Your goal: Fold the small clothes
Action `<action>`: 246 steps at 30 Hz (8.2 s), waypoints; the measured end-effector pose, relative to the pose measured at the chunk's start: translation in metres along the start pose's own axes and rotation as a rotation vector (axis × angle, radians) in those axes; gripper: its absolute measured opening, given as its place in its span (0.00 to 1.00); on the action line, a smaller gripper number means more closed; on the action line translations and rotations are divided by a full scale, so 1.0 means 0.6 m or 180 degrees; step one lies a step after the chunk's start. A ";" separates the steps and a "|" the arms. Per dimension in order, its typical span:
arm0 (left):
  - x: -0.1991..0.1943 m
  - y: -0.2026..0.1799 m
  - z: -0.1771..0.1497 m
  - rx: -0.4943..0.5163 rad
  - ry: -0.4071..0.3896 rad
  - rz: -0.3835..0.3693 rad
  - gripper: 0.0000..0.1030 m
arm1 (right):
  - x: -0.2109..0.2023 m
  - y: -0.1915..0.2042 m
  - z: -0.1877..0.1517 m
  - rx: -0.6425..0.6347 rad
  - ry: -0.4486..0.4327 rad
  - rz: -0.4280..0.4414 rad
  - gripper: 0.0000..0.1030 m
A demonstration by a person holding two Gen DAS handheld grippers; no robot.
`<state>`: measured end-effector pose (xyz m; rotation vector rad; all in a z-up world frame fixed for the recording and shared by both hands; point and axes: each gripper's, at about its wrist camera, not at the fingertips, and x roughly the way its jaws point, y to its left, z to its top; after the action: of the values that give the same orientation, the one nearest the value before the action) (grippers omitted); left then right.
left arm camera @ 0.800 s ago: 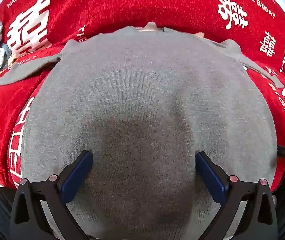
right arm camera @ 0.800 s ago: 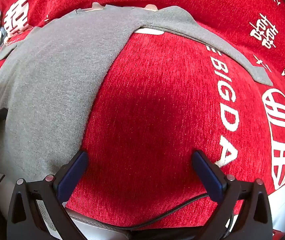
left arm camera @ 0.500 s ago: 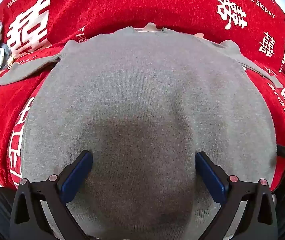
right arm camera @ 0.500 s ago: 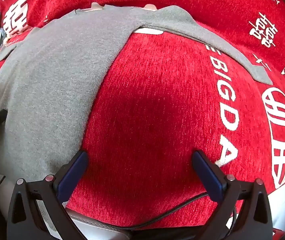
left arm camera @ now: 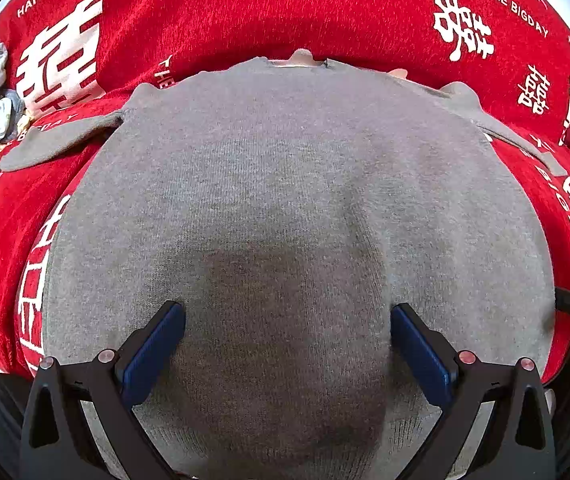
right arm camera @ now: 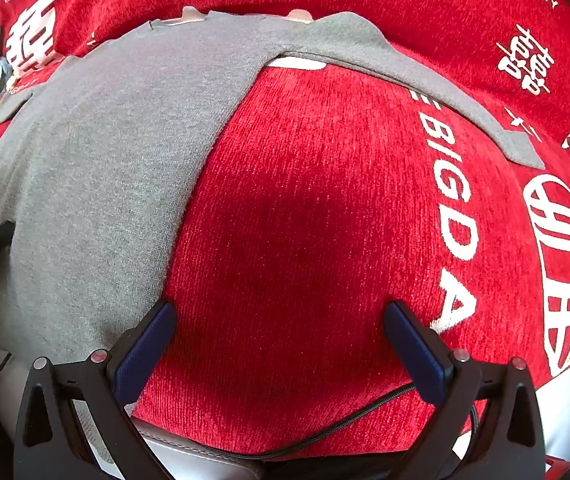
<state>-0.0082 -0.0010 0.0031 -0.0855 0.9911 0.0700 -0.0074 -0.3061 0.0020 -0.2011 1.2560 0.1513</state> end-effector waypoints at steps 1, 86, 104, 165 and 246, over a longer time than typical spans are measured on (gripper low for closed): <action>0.000 0.001 -0.001 -0.0003 -0.0019 0.0001 0.99 | 0.001 -0.002 0.001 0.0006 0.0001 0.0014 1.00; 0.136 -0.289 0.370 0.0123 0.0500 0.0070 1.00 | -0.036 -0.228 0.217 0.0932 -0.0664 -0.0176 1.00; 0.271 -0.316 0.407 -0.0081 0.0806 0.0045 1.00 | 0.111 -0.579 0.155 0.2807 -0.0754 0.1009 0.82; 0.148 0.360 0.291 -0.1879 0.0409 -0.0124 1.00 | -0.007 0.423 0.443 -0.1106 -0.1390 -0.0034 0.08; 0.174 0.257 0.285 -0.0790 0.0726 0.0499 1.00 | 0.133 0.342 0.516 -0.0746 -0.0355 0.0277 0.81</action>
<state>0.1761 0.1721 0.0026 -0.2475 1.2126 0.3334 0.2578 -0.0341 0.0035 -0.3357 1.1351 0.3809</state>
